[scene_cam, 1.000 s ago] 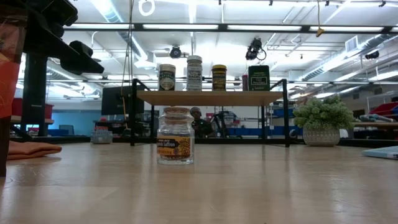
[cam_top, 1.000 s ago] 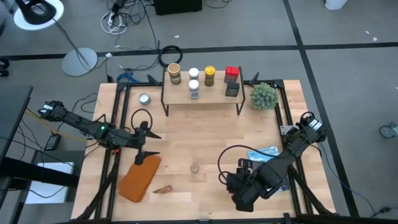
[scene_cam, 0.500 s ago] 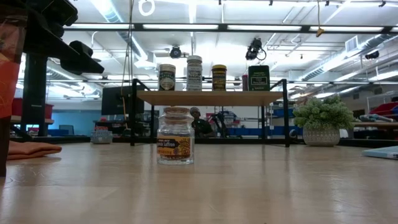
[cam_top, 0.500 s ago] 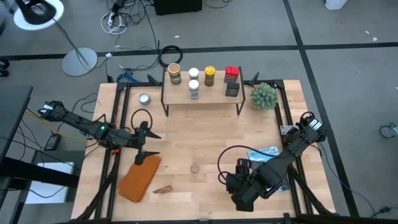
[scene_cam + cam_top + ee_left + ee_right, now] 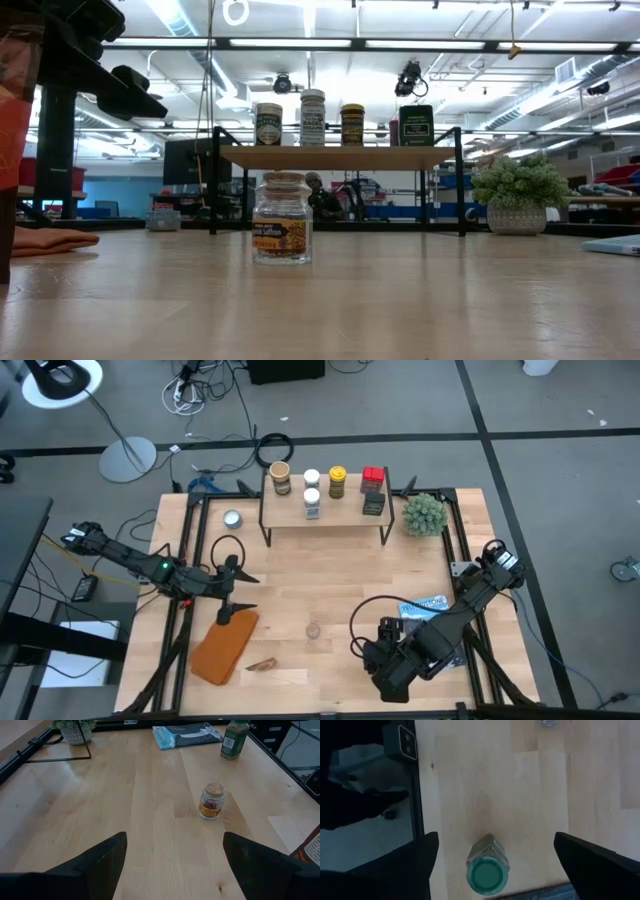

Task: Shelf spices
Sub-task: Put the green seasoning bottle on the shelf

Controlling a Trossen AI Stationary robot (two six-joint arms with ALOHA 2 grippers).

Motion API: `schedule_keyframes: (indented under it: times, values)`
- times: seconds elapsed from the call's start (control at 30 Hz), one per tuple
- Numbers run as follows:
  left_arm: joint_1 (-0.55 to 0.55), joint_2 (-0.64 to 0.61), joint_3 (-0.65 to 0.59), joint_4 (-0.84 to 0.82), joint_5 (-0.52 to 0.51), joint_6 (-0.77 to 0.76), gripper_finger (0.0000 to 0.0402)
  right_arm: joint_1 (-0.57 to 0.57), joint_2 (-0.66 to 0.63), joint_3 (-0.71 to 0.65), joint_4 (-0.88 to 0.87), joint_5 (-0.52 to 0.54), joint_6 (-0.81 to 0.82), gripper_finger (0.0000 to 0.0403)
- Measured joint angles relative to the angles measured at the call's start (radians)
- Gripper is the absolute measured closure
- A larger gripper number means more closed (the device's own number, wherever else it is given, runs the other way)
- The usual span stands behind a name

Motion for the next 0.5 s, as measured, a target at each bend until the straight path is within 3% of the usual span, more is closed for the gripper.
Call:
schedule_keyframes:
  times: [0.2,0.5]
  values:
    - [0.0,0.0,0.0,0.0,0.0,0.0,0.0066,0.011,0.0,-0.006,-0.044,-0.003,-0.092,0.0015]
    - [0.0,0.0,0.0,0.0,0.0,0.0,0.0066,0.03,0.002,-0.106,-0.079,-0.1,-0.183,0.0037]
